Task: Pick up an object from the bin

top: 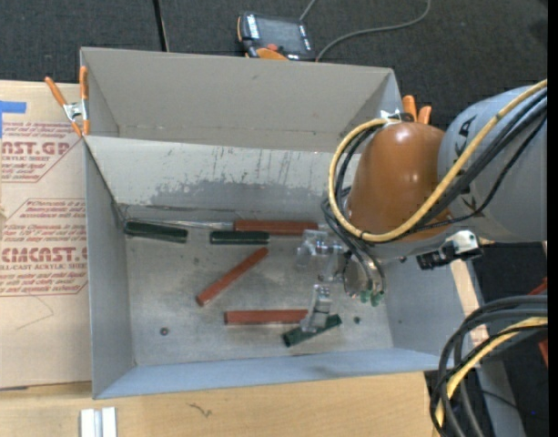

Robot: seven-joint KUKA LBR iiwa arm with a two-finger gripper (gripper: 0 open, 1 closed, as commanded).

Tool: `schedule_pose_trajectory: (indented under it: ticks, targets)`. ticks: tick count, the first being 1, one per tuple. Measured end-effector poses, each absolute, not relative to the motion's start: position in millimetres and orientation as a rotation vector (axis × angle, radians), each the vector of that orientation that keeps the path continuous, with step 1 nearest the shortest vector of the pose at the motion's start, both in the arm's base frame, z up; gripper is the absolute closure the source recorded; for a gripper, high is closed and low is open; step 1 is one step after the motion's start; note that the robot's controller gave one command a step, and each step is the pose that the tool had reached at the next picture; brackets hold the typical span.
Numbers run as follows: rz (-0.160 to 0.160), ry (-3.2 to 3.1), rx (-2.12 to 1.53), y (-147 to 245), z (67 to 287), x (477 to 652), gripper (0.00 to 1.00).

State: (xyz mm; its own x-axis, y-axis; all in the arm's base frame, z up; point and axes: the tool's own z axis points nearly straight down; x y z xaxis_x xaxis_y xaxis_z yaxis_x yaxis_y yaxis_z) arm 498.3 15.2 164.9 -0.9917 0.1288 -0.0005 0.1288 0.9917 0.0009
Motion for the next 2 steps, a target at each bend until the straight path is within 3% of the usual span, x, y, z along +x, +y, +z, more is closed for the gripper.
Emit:
schedule_pose_trajectory:
  ticks: [1,2]
  targets:
    - [0.000,3.051,0.771,24.1,67.9,490.1,0.00]
    - [0.001,3.048,0.770,24.0,69.3,491.1,1.00]
